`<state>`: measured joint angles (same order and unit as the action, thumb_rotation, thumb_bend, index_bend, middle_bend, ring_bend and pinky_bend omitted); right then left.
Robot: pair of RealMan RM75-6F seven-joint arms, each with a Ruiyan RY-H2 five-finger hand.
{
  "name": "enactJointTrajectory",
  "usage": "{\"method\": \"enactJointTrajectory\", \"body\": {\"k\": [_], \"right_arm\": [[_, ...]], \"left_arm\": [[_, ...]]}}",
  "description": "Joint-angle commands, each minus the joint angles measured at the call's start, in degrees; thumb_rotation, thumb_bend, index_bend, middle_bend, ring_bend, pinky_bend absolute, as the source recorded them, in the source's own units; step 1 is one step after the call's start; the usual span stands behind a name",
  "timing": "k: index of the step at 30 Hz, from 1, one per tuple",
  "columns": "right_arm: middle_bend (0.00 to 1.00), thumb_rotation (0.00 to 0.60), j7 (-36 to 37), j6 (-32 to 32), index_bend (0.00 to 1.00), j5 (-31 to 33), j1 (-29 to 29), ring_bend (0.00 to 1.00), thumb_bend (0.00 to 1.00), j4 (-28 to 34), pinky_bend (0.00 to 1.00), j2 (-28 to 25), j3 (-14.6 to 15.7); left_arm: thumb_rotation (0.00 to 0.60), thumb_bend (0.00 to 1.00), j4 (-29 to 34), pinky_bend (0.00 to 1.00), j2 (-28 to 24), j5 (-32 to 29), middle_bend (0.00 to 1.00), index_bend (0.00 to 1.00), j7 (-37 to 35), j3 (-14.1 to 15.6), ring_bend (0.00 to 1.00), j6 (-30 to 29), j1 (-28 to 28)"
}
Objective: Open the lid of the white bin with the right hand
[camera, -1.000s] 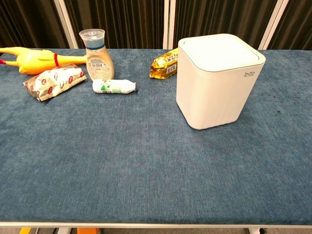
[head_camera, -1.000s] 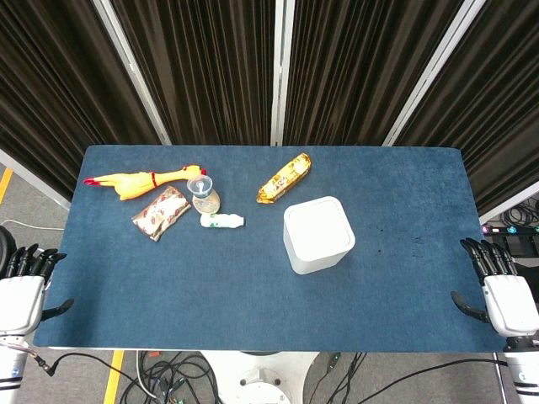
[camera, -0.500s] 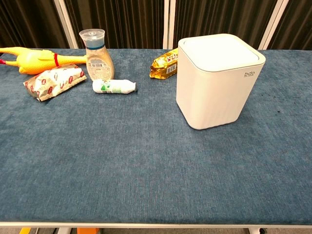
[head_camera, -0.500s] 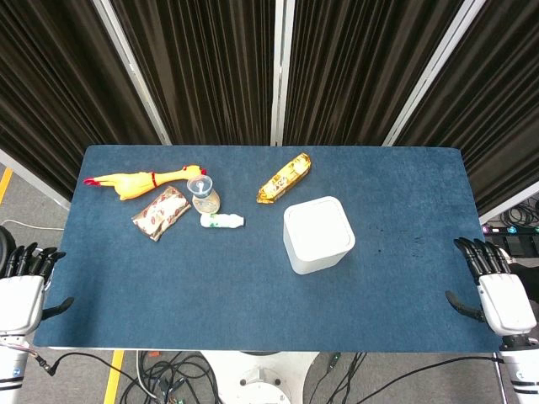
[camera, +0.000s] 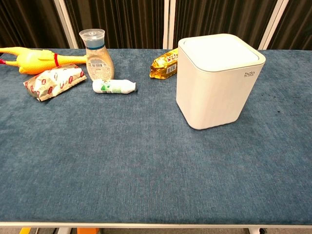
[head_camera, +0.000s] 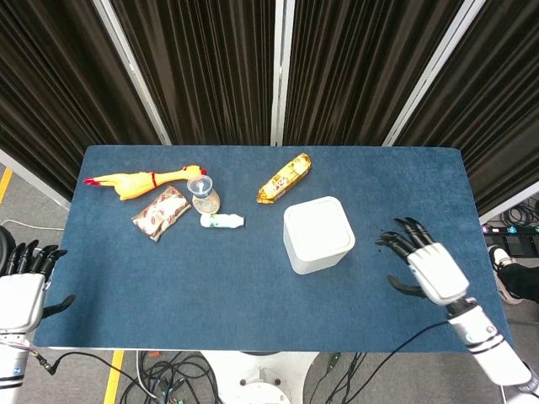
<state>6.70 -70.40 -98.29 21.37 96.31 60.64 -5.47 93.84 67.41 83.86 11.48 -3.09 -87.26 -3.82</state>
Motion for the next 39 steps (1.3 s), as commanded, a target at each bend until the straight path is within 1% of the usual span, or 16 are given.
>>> {"method": "enactJointTrajectory", "body": {"k": [1, 6, 10, 16, 21, 23, 27, 31, 34, 36, 39], "right_arm": [[0.23, 0.600, -2.7, 5.2, 0.26, 1.0, 4.3, 0.00, 0.18, 0.9, 0.00, 2.6, -1.5], [0.24, 0.600, -4.8, 7.0, 0.27, 2.9, 6.7, 0.00, 0.17, 0.4, 0.00, 5.3, -2.6], [0.24, 0.600, -6.0, 7.9, 0.27, 4.2, 7.9, 0.00, 0.17, 0.3, 0.00, 6.9, -2.7], [0.26, 0.600, -8.3, 10.6, 0.27, 6.4, 9.6, 0.00, 0.18, -0.2, 0.00, 9.0, -2.1], [0.30, 0.600, -10.2, 13.3, 0.28, 8.5, 10.7, 0.00, 0.17, -1.0, 0.00, 10.8, -1.0], [0.30, 0.600, -10.5, 13.4, 0.28, 9.0, 10.9, 0.00, 0.17, -1.2, 0.00, 11.3, -0.9], [0.30, 0.600, -9.6, 11.5, 0.28, 8.9, 10.6, 0.00, 0.17, -0.9, 0.00, 11.5, -1.1], [0.27, 0.600, -8.6, 6.7, 0.28, 7.4, 9.5, 0.00, 0.18, -0.4, 0.00, 10.9, -1.8], [0.23, 0.600, -7.7, 1.9, 0.22, 6.6, 8.1, 0.00, 0.17, -0.3, 0.00, 10.2, -2.8], [0.20, 0.600, -7.3, -1.5, 0.15, 6.7, 6.8, 0.00, 0.18, -0.2, 0.00, 9.5, -3.6], [0.18, 0.600, -6.7, -5.0, 0.09, 7.3, 4.6, 0.00, 0.19, 0.1, 0.00, 7.5, -3.8]], "left_arm": [[0.600, 0.09, -0.1, 0.06, 0.0, -0.1, 0.18, 0.23, -0.1, 0.0, 0.05, 0.1, 0.0], [0.600, 0.09, -0.6, 0.06, 0.0, -0.4, 0.18, 0.23, -0.8, 0.0, 0.05, 0.2, 0.2], [0.600, 0.09, -1.2, 0.06, -0.1, -0.5, 0.18, 0.23, -1.6, 0.0, 0.05, -0.2, 0.4], [0.600, 0.09, -2.2, 0.06, 0.3, -0.3, 0.18, 0.23, -2.8, 0.3, 0.05, -0.2, 0.8], [0.600, 0.09, -2.9, 0.06, 0.6, -0.3, 0.18, 0.23, -3.6, 0.5, 0.05, -0.2, 0.9], [0.600, 0.09, -3.1, 0.06, 0.7, -0.3, 0.18, 0.23, -3.9, 0.5, 0.05, -0.1, 1.0], [0.600, 0.09, -3.3, 0.06, 0.8, -0.2, 0.18, 0.23, -4.2, 0.5, 0.05, -0.2, 1.1], [0.600, 0.09, -3.4, 0.06, 0.9, -0.1, 0.18, 0.23, -4.5, 0.4, 0.05, -0.5, 1.2], [0.600, 0.09, -3.4, 0.06, 0.8, 0.1, 0.18, 0.23, -4.7, 0.4, 0.05, -0.6, 1.2], [0.600, 0.09, -3.4, 0.06, 0.8, 0.3, 0.18, 0.23, -4.8, 0.5, 0.05, -0.6, 1.2], [0.600, 0.09, -3.4, 0.06, 0.6, 0.5, 0.18, 0.23, -4.9, 0.4, 0.05, -0.5, 1.1]]}}
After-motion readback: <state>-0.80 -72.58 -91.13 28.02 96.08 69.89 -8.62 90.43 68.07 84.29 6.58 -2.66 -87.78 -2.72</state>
